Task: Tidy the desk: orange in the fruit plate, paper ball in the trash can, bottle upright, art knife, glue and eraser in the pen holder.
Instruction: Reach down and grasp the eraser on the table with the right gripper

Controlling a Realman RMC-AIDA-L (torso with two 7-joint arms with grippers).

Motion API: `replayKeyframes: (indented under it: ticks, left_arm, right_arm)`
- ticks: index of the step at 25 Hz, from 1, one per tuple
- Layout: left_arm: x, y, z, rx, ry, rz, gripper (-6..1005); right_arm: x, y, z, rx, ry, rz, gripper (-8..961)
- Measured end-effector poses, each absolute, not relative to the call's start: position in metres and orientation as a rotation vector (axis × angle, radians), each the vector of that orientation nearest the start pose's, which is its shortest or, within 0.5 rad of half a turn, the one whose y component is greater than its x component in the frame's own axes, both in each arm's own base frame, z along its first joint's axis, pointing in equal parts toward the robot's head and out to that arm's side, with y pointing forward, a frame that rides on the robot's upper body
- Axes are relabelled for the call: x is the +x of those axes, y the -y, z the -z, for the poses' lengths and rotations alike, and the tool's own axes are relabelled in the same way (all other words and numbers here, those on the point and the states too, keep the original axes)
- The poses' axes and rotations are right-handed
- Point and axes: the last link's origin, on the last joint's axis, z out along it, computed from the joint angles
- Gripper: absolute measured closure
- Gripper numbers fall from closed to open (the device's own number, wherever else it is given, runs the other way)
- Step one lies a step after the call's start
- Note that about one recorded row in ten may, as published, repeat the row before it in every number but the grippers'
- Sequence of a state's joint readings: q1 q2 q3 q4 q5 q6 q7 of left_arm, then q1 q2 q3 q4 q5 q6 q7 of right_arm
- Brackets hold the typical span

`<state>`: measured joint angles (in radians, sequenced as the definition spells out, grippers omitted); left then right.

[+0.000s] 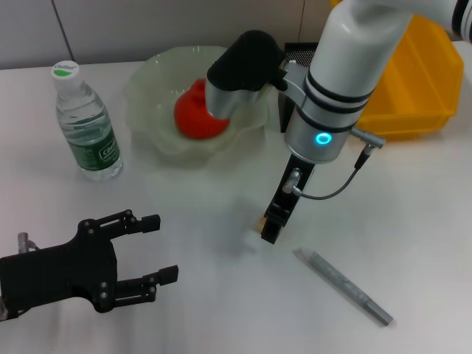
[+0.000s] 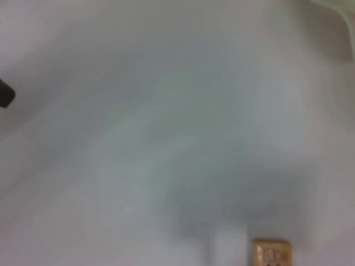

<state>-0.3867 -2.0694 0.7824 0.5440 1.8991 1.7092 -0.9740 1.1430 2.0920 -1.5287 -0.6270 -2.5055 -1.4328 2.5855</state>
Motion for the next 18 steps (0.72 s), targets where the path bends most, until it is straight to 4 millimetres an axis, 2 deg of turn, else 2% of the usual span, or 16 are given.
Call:
replayKeyframes:
  ticks: [5, 18]
  left_arm:
    - [-0.284, -0.264, 0.021, -2.806, 0.277, 0.849, 213]
    - [-0.282, -0.266, 0.022, -2.807, 0.267, 0.850, 213]
  right_arm:
    - [0.127, -0.384, 0.090, -2.719, -0.801, 0.908, 430]
    - [0.132, -0.383, 0.096, -2.727, -0.819, 0.874, 432]
